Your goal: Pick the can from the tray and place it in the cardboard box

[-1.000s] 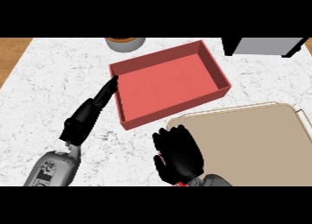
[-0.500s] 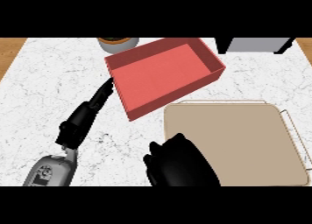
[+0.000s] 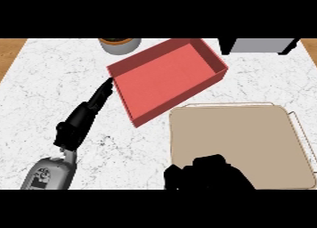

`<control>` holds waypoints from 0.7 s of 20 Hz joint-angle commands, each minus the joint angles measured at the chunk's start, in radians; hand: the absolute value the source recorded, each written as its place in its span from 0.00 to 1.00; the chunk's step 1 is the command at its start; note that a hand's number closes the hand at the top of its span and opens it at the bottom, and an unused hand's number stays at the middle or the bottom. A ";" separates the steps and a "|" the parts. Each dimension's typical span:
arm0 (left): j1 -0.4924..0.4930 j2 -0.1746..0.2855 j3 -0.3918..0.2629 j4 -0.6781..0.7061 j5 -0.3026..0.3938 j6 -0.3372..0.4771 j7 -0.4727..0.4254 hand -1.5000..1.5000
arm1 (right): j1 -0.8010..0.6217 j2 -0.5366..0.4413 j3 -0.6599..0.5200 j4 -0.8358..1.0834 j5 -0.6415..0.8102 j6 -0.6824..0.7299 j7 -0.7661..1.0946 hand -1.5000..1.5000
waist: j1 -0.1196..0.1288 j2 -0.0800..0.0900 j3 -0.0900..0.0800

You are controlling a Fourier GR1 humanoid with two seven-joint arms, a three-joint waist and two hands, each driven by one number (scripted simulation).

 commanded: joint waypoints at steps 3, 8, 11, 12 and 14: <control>0.022 -0.009 -0.005 -0.033 -0.014 -0.010 0.017 0.50 | -0.175 0.027 -0.112 -0.059 -0.147 0.081 0.223 1.00 | 0.007 0.000 0.000; -0.016 -0.047 0.001 -0.008 -0.033 0.012 0.042 0.50 | -0.291 0.028 -0.181 0.065 -0.131 0.045 0.241 1.00 | 0.003 0.001 0.000; 0.022 -0.026 0.008 -0.018 -0.034 -0.017 -0.012 0.50 | -0.380 0.028 -0.299 0.189 -0.199 0.014 0.181 1.00 | 0.007 0.002 0.000; -0.007 -0.017 0.039 0.042 -0.007 -0.037 -0.025 0.50 | -0.396 0.028 -0.273 0.272 -0.166 -0.085 0.179 1.00 | 0.008 0.003 0.000; -0.020 -0.023 0.026 -0.004 -0.004 -0.049 0.032 0.50 | -0.472 0.028 -0.368 0.309 -0.234 -0.010 0.161 1.00 | 0.008 0.002 0.000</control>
